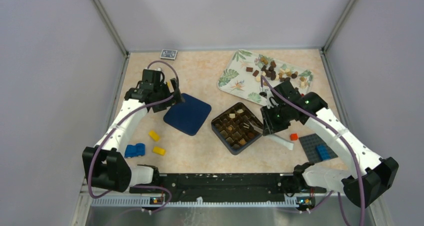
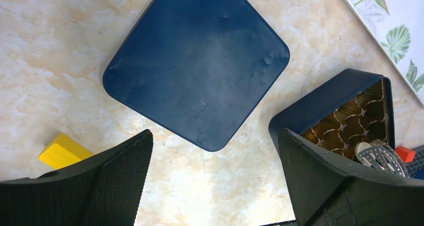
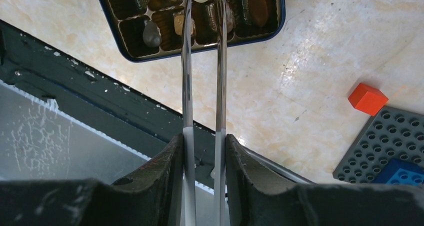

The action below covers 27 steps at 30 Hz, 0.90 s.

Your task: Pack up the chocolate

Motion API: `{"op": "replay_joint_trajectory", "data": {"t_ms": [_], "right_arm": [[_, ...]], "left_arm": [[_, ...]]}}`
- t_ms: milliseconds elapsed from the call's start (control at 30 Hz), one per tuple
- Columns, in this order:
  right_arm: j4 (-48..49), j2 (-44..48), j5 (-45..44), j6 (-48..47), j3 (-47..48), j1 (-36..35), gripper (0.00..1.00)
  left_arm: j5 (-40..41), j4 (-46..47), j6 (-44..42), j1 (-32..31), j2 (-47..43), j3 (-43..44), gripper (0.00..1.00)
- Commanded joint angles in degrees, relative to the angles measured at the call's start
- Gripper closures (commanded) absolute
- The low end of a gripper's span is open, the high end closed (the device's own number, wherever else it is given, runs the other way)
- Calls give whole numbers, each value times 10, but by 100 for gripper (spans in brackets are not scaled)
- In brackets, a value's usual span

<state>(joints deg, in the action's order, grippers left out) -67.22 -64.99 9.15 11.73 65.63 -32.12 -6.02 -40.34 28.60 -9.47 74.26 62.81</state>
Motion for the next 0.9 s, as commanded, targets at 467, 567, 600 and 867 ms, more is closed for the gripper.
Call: {"op": "replay_joint_trajectory", "data": {"t_ms": [467,567,600,867], "right_arm": [[27,-2,4,-4,11,-8,67],[28,-2,4,-3,13,-8,65],[29,-3,4,-2,12,-8,65],[41,1,-5,4,30,-8,80]], "left_arm": [[-6,15,1,3,-14,7,1],[-7,16,0,3,-14,8,1],[-7,16,0,3,-13,9,1],[-7,14,-2,2,-13,8,1]]}}
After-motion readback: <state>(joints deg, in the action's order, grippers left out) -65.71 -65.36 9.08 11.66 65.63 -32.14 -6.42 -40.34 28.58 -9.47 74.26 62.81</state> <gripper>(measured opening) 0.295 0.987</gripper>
